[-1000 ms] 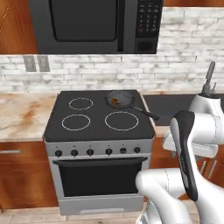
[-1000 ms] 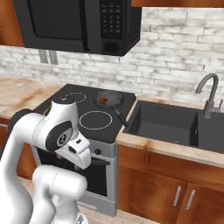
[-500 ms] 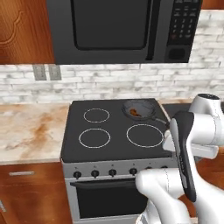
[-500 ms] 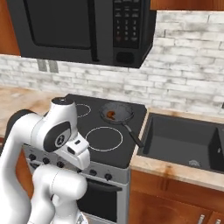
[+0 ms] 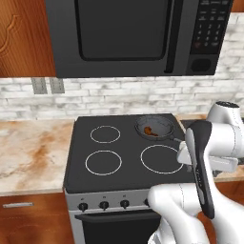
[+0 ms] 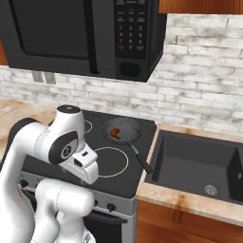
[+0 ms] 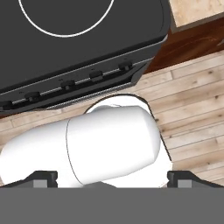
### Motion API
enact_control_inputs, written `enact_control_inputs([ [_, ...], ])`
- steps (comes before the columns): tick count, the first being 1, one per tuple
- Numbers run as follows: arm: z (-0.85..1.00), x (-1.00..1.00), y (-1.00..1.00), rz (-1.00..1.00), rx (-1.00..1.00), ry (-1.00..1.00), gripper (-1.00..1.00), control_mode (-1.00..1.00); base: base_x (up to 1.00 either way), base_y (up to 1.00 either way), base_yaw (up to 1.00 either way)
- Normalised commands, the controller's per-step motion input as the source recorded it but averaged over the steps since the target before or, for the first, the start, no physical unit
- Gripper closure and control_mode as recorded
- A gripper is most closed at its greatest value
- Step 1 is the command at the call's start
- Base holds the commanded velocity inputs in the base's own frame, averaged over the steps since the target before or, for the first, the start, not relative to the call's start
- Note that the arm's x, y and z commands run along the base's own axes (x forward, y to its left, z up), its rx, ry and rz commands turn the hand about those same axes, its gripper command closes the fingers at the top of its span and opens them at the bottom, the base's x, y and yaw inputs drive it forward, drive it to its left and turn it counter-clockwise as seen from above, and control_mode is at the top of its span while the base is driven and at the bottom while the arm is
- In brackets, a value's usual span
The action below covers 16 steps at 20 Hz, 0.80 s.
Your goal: Take the chicken drumsticks from the pan and place one on each plate on the dining counter.
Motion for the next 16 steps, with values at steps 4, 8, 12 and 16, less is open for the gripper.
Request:
enact_control_inputs([
  [4,0.0,0.0,0.0,0.0,0.0,0.0,-1.0,1.0,0.15,0.0,0.0],
  [8,0.0,0.0,0.0,0.0,0.0,0.0,-1.0,1.0,0.0,0.0,0.0],
  [12,0.0,0.0,0.0,0.0,0.0,0.0,-1.0,1.0,0.0,0.0,0.0],
  [16,0.0,0.09,0.05,0.0,-0.01,-0.13,-1.0,-1.0,0.0,0.0,0.0],
])
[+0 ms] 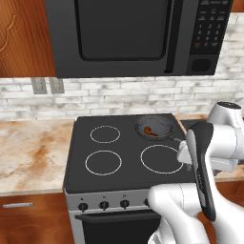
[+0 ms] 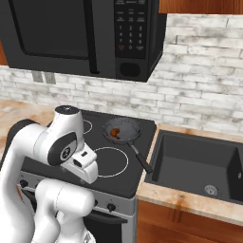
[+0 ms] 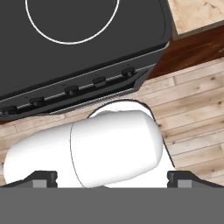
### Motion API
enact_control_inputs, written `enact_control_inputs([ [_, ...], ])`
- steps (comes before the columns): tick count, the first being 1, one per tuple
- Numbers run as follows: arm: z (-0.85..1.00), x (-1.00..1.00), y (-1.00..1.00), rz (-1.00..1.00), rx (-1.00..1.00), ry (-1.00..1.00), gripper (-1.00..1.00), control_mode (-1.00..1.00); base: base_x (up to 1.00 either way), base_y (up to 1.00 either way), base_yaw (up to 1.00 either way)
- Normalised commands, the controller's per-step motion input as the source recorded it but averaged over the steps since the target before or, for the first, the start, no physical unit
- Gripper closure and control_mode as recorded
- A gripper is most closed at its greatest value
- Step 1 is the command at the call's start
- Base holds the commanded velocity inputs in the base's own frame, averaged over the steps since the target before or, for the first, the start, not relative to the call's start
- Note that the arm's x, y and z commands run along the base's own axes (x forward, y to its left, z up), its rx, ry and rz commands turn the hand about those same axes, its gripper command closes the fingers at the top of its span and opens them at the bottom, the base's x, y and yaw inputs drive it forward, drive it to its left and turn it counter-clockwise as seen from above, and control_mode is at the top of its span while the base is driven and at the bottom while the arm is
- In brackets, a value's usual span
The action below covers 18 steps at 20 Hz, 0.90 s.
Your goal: Take the chicken drumsticks from the pan and place one on each plate on the dining counter.
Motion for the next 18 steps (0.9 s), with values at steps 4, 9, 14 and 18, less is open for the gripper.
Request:
enact_control_inputs([
  [4,0.0,0.38,0.15,0.06,-0.05,-0.53,-1.0,-1.0,0.0,0.0,0.0],
  [9,0.0,0.74,0.12,0.15,-0.08,-0.45,-1.0,-1.0,0.0,0.0,0.0],
  [14,0.14,0.94,0.01,0.04,-0.1,0.03,-1.0,-1.0,0.0,0.0,0.0],
  [18,0.04,0.73,0.0,0.06,-0.18,0.09,-1.0,-1.0,0.0,0.0,0.0],
])
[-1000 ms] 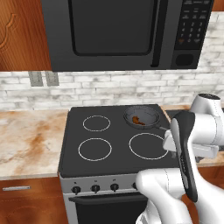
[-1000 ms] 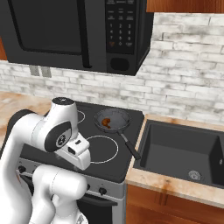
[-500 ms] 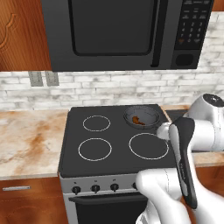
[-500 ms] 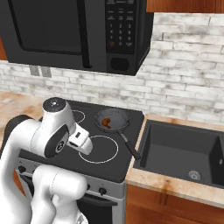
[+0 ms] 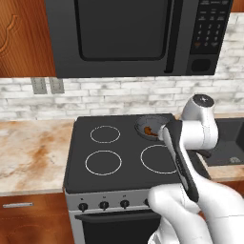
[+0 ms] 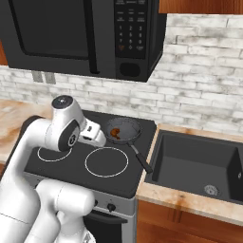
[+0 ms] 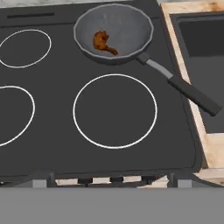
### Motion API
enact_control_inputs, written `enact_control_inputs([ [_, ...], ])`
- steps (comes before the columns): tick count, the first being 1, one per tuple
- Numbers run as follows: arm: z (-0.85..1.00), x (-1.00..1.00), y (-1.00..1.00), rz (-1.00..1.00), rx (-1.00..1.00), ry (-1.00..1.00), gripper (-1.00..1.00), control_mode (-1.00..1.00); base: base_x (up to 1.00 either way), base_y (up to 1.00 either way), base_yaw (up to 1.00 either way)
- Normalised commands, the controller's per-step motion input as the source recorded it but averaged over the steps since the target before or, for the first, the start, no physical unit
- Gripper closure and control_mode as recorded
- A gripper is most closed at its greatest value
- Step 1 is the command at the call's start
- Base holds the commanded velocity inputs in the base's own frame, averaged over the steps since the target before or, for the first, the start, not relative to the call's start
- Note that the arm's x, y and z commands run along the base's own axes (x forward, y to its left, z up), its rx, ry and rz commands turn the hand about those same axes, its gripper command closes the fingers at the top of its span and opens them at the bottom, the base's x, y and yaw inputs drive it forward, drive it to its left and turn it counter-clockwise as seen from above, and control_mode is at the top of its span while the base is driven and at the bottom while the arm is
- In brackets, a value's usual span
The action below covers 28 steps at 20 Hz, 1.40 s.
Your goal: Take the chicken drumsticks from the pan and place one on each plate on the dining counter.
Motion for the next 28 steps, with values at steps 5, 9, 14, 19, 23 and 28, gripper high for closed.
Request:
enact_control_inputs([
  [5,-0.08,0.81,0.0,0.05,-0.05,-0.05,-1.0,-1.0,0.0,0.0,0.0],
  [9,-0.07,0.76,0.0,0.08,-0.04,0.0,-1.0,-1.0,0.0,0.0,0.0],
  [14,-0.34,0.69,0.0,0.08,-0.03,0.0,-1.0,-1.0,0.0,0.0,0.0],
  [19,-0.3,0.73,-0.01,0.04,0.0,0.02,-1.0,-1.0,0.0,0.0,0.0],
  [23,-0.21,0.65,-0.05,0.0,0.0,0.1,-1.0,-1.0,0.0,0.0,0.0],
  [28,-0.28,0.39,-0.09,0.0,0.0,0.2,-1.0,-1.0,0.0,0.0,0.0],
])
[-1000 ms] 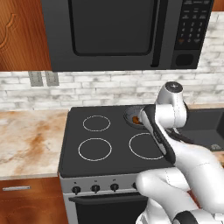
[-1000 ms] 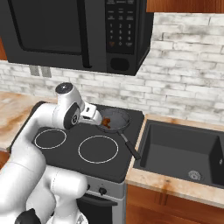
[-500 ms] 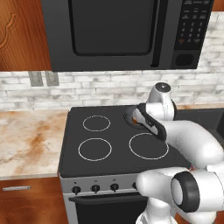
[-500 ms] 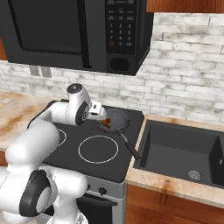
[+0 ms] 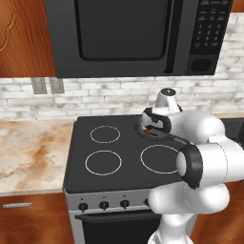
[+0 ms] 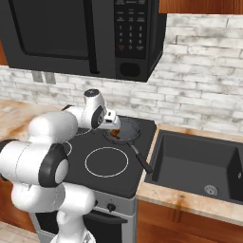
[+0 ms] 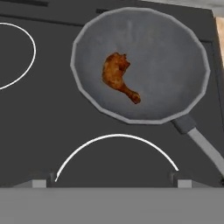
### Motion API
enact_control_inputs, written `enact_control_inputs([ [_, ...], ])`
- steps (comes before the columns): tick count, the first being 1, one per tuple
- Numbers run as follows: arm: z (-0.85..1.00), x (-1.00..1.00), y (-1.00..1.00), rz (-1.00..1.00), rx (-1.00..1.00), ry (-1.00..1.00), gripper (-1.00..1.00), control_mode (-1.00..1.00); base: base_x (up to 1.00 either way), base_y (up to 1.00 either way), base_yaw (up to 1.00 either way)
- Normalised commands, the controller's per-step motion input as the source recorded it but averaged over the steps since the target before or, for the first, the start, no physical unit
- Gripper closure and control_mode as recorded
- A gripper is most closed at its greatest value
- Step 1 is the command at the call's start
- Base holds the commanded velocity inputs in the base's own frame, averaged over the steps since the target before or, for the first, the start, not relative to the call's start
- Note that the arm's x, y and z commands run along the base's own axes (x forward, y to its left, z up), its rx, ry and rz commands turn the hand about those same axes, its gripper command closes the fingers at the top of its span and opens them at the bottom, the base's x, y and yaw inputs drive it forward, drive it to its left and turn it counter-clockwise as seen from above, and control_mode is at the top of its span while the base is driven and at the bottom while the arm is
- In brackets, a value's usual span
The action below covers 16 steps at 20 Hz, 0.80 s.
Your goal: Take the chicken drumsticks from the pan and place one on each plate on the dining counter.
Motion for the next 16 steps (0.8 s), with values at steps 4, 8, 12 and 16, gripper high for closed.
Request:
enact_control_inputs([
  [4,-0.34,0.29,-0.07,0.0,0.0,0.11,-1.0,-1.0,0.0,0.0,0.0],
  [8,-0.4,0.24,-0.06,0.0,0.0,0.03,-1.0,-1.0,0.0,0.0,0.0],
  [12,-0.23,0.4,-0.06,0.0,0.0,0.0,-1.0,-1.0,0.0,0.0,0.0],
  [16,-0.23,0.42,-0.01,0.0,0.0,0.0,-1.0,-1.0,0.0,0.0,0.0],
])
